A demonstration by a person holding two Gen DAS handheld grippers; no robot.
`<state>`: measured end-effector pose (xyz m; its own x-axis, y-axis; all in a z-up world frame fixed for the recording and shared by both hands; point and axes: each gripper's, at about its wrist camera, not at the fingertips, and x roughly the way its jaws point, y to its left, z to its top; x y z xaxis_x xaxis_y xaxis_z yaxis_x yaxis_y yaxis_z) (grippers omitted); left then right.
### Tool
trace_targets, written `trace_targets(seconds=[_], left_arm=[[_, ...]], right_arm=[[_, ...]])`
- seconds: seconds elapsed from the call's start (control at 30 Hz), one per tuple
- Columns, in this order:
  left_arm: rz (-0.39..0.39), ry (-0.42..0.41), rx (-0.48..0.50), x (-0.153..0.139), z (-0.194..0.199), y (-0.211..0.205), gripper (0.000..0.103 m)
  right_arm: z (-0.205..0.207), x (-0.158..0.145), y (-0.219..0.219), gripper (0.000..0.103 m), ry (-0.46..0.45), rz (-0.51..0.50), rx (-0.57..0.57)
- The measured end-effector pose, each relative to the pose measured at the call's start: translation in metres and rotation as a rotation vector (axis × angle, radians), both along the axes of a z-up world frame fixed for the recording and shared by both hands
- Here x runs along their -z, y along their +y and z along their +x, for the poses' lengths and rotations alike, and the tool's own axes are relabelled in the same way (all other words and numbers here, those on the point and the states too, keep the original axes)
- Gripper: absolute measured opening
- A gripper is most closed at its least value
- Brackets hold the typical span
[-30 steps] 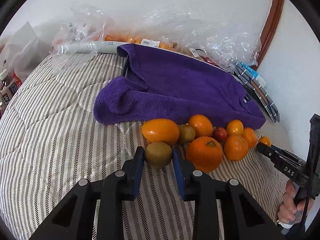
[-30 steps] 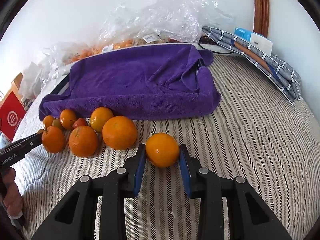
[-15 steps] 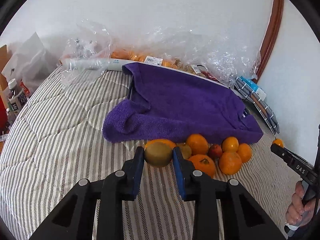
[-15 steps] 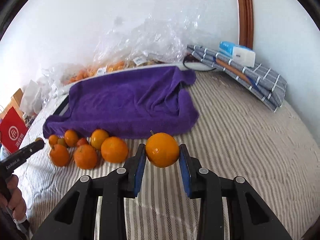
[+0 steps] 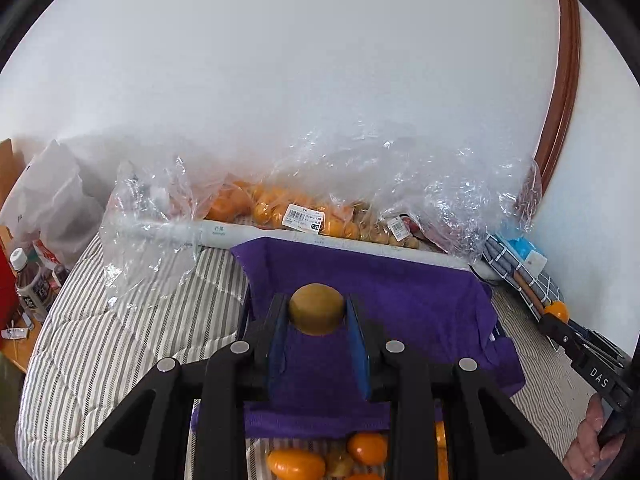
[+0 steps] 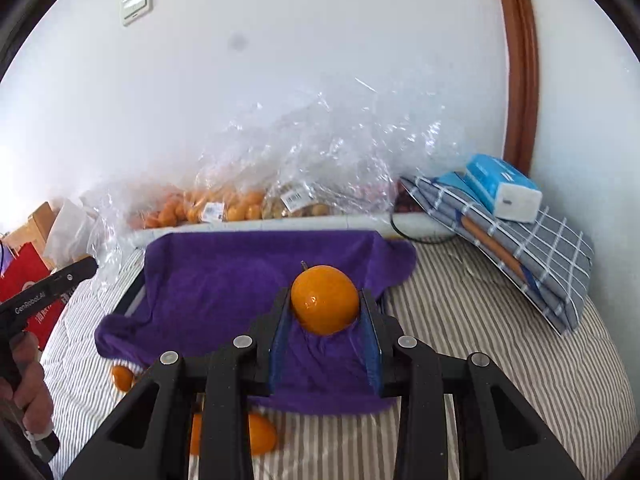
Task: Organize fruits
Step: 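Carry both fruits onto the purple towel and open both tools to release them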
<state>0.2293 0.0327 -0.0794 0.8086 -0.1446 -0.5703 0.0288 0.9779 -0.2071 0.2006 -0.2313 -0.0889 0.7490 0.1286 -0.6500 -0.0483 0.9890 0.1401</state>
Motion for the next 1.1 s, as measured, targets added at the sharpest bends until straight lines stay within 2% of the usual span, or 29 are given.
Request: trace_targets(seconds=[0.13,0.27,0.47,0.63,0.9,1.1], left_arm=[[-0.011,0.023,-0.013,0.014,0.017,-0.001,0.028],[0.027,0.057,-0.014,0.037,0.026,-0.009,0.028],[0.010,0.125,0.003,0.057,0.036,-0.013,0.028],[0.047,0.149,0.001,0.066,0.041,-0.019,0.028],[0.044,0.207,-0.002,0.077,0.050,-0.017,0.028],[0.047,0.225,0.003,0.080,0.052,-0.017,0.028]], right_arm=[[0.026,0.008,0.009,0.033,0.004,0.034,-0.019],[0.045,0.032,0.018,0.033,0.039,0.075,-0.032],[0.051,0.063,0.024,0.033,0.110,0.039,-0.049],[0.052,0.075,0.015,0.033,0.141,0.033,-0.035],[0.058,0.091,0.016,0.033,0.198,0.039,-0.039],[0.059,0.092,0.016,0.033,0.199,0.028,-0.032]])
